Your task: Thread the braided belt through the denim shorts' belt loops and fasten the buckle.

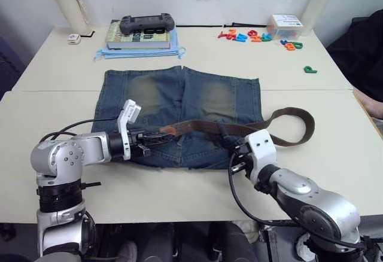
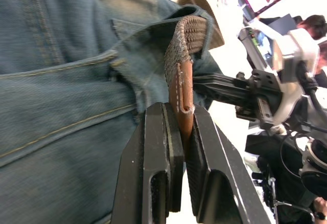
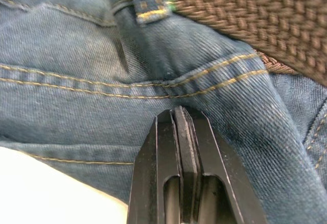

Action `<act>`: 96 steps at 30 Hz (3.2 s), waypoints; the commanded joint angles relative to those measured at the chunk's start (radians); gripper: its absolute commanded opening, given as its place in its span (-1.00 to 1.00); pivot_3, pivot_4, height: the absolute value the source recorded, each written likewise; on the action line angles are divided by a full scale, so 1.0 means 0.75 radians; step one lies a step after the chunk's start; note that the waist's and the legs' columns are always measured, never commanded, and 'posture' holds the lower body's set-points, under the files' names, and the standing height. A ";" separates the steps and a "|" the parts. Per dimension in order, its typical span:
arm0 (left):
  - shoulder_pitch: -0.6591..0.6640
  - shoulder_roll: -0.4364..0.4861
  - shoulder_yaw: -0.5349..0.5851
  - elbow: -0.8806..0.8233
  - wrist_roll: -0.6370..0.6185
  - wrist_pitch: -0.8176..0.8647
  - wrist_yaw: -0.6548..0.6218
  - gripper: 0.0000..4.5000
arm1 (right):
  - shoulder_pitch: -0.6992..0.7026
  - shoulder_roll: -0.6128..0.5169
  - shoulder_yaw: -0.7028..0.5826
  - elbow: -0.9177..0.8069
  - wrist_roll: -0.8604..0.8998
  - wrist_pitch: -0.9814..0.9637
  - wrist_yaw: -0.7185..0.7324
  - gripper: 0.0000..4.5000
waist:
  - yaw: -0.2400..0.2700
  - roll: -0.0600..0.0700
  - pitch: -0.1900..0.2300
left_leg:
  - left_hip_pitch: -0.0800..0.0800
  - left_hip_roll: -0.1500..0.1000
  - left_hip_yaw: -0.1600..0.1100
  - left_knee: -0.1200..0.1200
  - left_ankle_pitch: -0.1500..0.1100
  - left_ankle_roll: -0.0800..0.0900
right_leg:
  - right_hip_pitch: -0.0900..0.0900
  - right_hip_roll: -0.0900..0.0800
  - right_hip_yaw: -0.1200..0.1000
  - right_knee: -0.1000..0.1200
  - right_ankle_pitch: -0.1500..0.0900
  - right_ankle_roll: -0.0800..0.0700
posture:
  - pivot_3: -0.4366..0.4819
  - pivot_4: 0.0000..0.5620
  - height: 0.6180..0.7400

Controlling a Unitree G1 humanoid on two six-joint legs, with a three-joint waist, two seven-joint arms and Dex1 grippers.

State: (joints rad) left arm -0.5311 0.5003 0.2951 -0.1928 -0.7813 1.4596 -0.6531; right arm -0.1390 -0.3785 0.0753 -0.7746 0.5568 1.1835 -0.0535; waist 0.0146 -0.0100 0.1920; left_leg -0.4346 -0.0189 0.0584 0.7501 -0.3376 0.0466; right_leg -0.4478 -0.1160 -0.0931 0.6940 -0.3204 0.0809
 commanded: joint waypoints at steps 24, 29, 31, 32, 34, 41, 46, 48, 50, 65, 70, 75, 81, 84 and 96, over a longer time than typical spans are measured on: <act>-0.005 -0.266 -0.047 -0.072 -0.065 -0.115 0.240 -1.00 | 0.021 -0.618 0.058 -0.273 -0.214 -0.371 0.581 0.71 | 0.015 0.000 0.000 | -0.002 0.000 -0.004 -0.001 0.000 0.001 | 0.003 0.000 -0.005 -0.005 0.000 0.001 | -0.05 -0.47 -0.19; -0.007 -0.268 -0.050 -0.071 -0.069 -0.117 0.242 -1.00 | -0.008 -0.775 0.395 -0.169 -0.632 -0.646 0.557 0.71 | 0.014 0.000 0.002 | -0.002 0.000 -0.006 -0.001 0.000 0.000 | 0.003 -0.001 -0.007 -0.006 0.000 0.000 | -0.05 -0.47 -0.19; -0.010 -0.270 -0.051 -0.069 -0.072 -0.119 0.245 -1.00 | -0.011 -0.789 0.500 -0.118 -0.788 -0.720 0.545 0.71 | 0.016 0.000 0.002 | -0.002 0.000 -0.008 -0.002 0.001 -0.002 | 0.003 -0.001 -0.009 -0.006 0.000 0.000 | -0.05 -0.47 -0.19; -0.011 -0.270 -0.051 -0.068 -0.073 -0.119 0.246 -1.00 | -0.010 -0.785 0.530 -0.100 -0.843 -0.742 0.545 0.71 | 0.017 -0.001 0.002 | -0.002 0.000 -0.009 -0.002 0.002 -0.003 | 0.004 -0.001 -0.010 -0.006 0.000 0.000 | -0.05 -0.47 -0.19; -0.011 -0.271 -0.053 -0.068 -0.077 -0.120 0.247 -1.00 | -0.022 -0.757 0.610 -0.030 -1.006 -0.762 0.517 0.71 | 0.017 -0.001 0.002 | -0.003 0.000 -0.009 -0.001 0.002 -0.004 | 0.004 -0.001 -0.011 -0.006 0.000 0.000 | -0.05 -0.47 -0.19; -0.010 -0.272 -0.056 -0.070 -0.091 -0.123 0.253 -1.00 | 0.032 -0.688 0.624 0.093 -1.293 -0.829 0.470 -0.27 | 0.017 -0.001 0.002 | -0.002 0.000 -0.011 -0.001 0.005 -0.008 | 0.006 0.000 -0.013 -0.006 0.000 0.000 | -0.05 -0.47 -0.19; -0.010 -0.276 -0.059 -0.072 -0.099 -0.121 0.257 -1.00 | 0.082 -0.718 0.475 0.138 -1.378 -0.923 0.484 -0.97 | 0.018 -0.001 0.002 | -0.002 -0.001 -0.011 -0.001 0.005 -0.008 | 0.006 0.000 -0.013 -0.006 0.000 0.000 | -0.05 -0.47 -0.19; -0.011 -0.281 -0.061 -0.072 -0.103 -0.121 0.260 -1.00 | 0.090 -0.768 0.401 0.188 -1.403 -0.988 0.499 -0.97 | 0.019 -0.001 0.002 | -0.002 -0.001 -0.011 -0.001 0.005 -0.008 | 0.006 0.000 -0.013 -0.006 0.000 0.000 | -0.05 -0.47 -0.19; -0.011 -0.286 -0.060 -0.073 -0.108 -0.119 0.263 -1.00 | 0.097 -0.809 0.351 0.243 -1.429 -1.055 0.503 -0.97 | 0.021 -0.001 0.002 | -0.002 -0.001 -0.011 -0.001 0.005 -0.008 | 0.006 0.000 -0.013 -0.006 0.000 0.000 | -0.05 -0.47 -0.19; -0.021 -0.324 -0.064 -0.070 -0.120 -0.129 0.296 -1.00 | 0.111 -0.753 0.189 0.417 -1.472 -1.294 0.625 -0.97 | 0.020 -0.001 0.002 | -0.002 -0.001 -0.011 -0.001 0.006 -0.008 | 0.006 0.000 -0.014 -0.005 0.000 0.000 | -0.05 -0.47 -0.19; -0.026 -0.339 -0.082 -0.062 -0.117 -0.138 0.297 -1.00 | 0.129 -0.646 0.058 0.288 -1.344 -1.212 0.730 -0.97 | 0.019 -0.001 0.002 | -0.002 -0.001 -0.011 0.000 0.007 -0.008 | 0.007 0.000 -0.014 -0.004 0.000 0.000 | -0.05 -0.47 -0.19; -0.036 -0.364 -0.108 -0.050 -0.111 -0.155 0.301 -1.00 | 0.116 -0.646 -0.058 0.226 -1.293 -1.175 0.813 -0.09 | 0.019 -0.001 0.002 | -0.002 -0.001 -0.011 0.000 0.007 -0.008 | 0.007 0.000 -0.014 -0.003 0.000 0.000 | -0.05 -0.47 -0.19; -0.056 -0.390 -0.131 -0.026 -0.102 -0.179 0.304 -1.00 | 0.135 -0.693 -0.277 0.165 -1.134 -1.122 0.973 0.08 | 0.020 -0.001 0.002 | -0.002 -0.001 -0.011 0.000 0.007 -0.008 | 0.007 0.000 -0.014 -0.003 0.000 0.000 | -0.05 -0.47 -0.19; -0.063 -0.397 -0.142 -0.013 -0.096 -0.191 0.302 -1.00 | 0.109 -0.663 -0.403 0.069 -0.907 -0.940 1.116 0.08 | 0.020 -0.001 0.002 | -0.002 -0.001 -0.011 0.000 0.007 -0.008 | 0.007 0.000 -0.014 -0.003 0.000 0.000 | -0.05 -0.47 -0.19; -0.074 -0.397 -0.157 0.006 -0.107 -0.210 0.303 -1.00 | -0.387 0.491 -0.809 -0.104 -0.113 0.575 0.952 0.08 | 0.012 -0.001 0.002 | -0.003 0.000 -0.015 0.000 0.007 -0.007 | 0.006 -0.001 -0.015 -0.001 0.001 -0.005 | -0.05 -0.47 -0.19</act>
State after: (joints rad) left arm -0.5730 0.2077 0.1786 -0.1754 -0.8434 1.3201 -0.4180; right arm -0.3836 -0.3284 -0.4349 -0.8328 0.3853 1.4429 0.7769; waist 0.0239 -0.0107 0.1934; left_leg -0.4360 -0.0189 0.0467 0.7492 -0.3318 0.0413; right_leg -0.4433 -0.1166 -0.1043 0.6929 -0.3197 0.0770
